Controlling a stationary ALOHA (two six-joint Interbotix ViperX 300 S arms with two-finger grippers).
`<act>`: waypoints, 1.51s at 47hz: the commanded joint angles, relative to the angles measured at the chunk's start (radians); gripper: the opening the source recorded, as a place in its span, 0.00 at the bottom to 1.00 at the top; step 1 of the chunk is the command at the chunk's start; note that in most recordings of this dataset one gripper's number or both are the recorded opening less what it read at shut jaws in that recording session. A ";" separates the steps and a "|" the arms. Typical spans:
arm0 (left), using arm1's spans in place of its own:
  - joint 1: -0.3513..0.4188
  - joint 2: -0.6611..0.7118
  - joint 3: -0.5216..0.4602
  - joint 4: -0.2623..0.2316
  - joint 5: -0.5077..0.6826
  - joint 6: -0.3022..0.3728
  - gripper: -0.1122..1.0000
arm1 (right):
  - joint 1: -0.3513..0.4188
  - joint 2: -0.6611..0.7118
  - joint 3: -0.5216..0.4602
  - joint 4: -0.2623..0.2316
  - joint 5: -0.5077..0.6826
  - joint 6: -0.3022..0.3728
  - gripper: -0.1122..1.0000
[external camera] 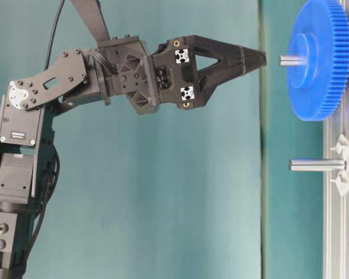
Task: Find the location of the shaft and insert the large gear.
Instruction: 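Lower the gear onto the shaft with the left gripper, then open the left gripper and raise it off the gear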
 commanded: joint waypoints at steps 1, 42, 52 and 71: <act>-0.003 -0.032 -0.028 0.002 -0.003 -0.002 0.86 | -0.003 0.006 -0.011 0.003 -0.003 0.011 0.11; -0.009 -0.067 -0.054 0.002 -0.002 -0.060 0.86 | -0.003 0.006 -0.012 0.002 -0.003 0.011 0.11; -0.012 -0.069 -0.080 0.002 0.031 -0.061 0.86 | -0.002 0.006 -0.012 0.002 -0.003 0.011 0.11; -0.012 -0.087 -0.081 0.002 0.067 -0.107 0.86 | -0.002 0.006 -0.011 0.002 -0.003 0.011 0.11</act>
